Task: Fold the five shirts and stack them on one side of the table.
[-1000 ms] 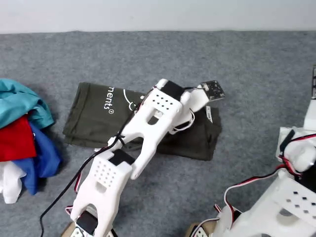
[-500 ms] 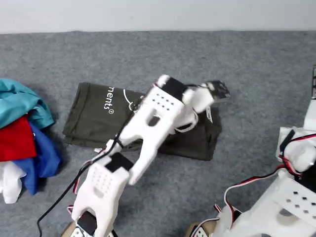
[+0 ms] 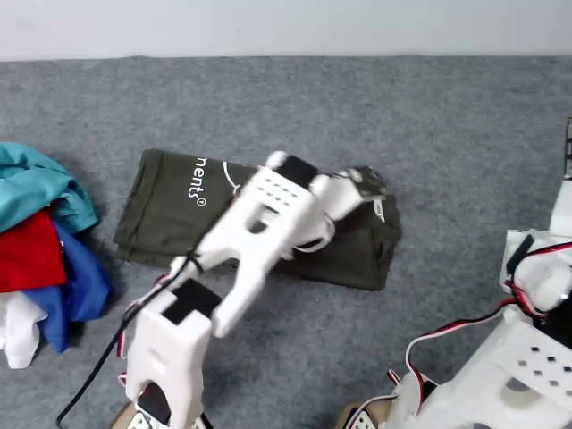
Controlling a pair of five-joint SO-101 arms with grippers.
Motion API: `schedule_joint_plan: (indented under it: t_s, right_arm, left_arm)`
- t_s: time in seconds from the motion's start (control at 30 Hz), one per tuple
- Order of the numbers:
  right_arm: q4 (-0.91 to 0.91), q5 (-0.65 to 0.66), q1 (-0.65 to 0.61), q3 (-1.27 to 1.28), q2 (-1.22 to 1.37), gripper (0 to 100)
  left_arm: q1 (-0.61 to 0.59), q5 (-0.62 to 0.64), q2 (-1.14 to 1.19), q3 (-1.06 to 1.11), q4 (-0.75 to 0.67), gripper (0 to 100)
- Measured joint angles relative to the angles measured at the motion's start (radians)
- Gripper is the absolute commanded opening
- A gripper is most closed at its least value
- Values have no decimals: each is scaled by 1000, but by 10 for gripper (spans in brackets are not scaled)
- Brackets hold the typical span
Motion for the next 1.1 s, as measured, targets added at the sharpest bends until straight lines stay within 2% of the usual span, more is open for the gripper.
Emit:
schedule_joint_plan:
  t_s: [0.13, 0.43, 0.87, 1.0, 1.1]
  right_arm:
    - [0, 0, 0, 0, 0, 15]
    - [0, 0, 0, 0, 0, 15]
    - [0, 0, 0, 0, 0, 13]
    - [2, 0, 0, 0, 0, 13]
    - [2, 0, 0, 0, 0, 13]
  left_arm:
    - [-60, -3, 83, 28, -94, 6]
    - [-64, -3, 114, 3, -97, 6]
    - [-69, -5, -94, -75, 57, 6]
    - [-170, 64, -146, -75, 63, 11]
    - [-315, 114, -150, -75, 63, 85]
